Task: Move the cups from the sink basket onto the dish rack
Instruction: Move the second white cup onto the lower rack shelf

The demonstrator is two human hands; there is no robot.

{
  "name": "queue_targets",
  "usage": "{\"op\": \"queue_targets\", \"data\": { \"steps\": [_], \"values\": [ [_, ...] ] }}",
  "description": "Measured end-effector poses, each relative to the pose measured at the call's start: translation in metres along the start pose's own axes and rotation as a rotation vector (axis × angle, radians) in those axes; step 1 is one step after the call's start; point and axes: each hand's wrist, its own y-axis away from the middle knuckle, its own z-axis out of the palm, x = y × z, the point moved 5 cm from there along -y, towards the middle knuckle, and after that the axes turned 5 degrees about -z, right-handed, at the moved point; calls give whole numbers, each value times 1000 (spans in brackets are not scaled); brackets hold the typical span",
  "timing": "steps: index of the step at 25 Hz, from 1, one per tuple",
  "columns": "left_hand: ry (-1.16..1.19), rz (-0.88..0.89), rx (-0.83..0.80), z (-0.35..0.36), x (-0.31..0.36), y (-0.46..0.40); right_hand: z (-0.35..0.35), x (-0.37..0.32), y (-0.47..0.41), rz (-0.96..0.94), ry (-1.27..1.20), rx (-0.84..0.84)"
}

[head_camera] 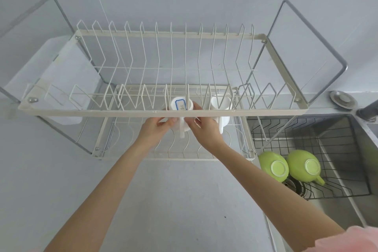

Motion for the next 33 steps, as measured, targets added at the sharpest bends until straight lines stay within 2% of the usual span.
{"op": "queue_targets", "data": {
  "steps": [11, 16, 21, 26, 28, 33],
  "values": [
    [-41, -22, 11, 3, -3, -9, 4, 5, -3, 45, 39, -2],
    [-103, -44, 66, 3, -3, -7, 5, 5, -1, 65, 129, -84],
    [-181, -82, 148, -4, -3, 3, 0, -4, 11, 22, 162, -41],
    [-260, -65, 150, -6, -3, 29, -12, -4, 38, 16, 193, -69],
    [-355, -47, 139, -3, -2, 45, -18, -5, 52, -28, 231, -93],
    [-792, 113, 115, 18, 14, 88, -40, -6, 90, -147, 391, -124]
  ]
}}
